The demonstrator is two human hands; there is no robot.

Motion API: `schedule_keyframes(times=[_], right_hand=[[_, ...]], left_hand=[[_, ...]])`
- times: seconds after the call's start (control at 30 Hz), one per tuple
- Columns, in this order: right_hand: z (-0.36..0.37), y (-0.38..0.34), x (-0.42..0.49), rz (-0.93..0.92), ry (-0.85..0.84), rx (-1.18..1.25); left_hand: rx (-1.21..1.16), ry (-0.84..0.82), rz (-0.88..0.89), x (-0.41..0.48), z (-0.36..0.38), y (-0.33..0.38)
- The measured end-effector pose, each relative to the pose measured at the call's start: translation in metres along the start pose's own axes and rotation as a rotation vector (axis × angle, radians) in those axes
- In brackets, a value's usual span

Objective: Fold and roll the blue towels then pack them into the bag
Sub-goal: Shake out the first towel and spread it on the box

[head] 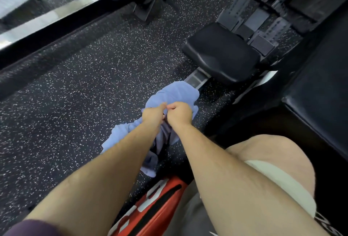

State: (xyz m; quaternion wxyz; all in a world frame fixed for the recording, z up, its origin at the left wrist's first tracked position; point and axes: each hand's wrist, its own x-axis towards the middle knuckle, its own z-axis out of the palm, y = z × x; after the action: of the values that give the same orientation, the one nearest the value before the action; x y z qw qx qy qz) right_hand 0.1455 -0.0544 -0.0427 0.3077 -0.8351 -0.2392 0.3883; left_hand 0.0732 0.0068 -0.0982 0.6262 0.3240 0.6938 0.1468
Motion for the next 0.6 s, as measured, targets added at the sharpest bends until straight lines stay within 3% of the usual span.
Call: schedule_keyframes(times=[0.27,0.47,0.6], right_hand=[[-0.043,-0.038,-0.034,-0.045,0.071,0.106],[-0.100,-0.069,-0.068,-0.233,0.097,0.162],[-0.157,-0.082,-0.082,-0.417,0.264,0.224]], left_hand=[[-0.195,-0.153,0.105,-0.053,-0.004,0.049],[-0.276,-0.344,0.376,-0.140,-0.001,0.104],[-0.221,-0.450,0.571,-0.201,0.004,0.139]])
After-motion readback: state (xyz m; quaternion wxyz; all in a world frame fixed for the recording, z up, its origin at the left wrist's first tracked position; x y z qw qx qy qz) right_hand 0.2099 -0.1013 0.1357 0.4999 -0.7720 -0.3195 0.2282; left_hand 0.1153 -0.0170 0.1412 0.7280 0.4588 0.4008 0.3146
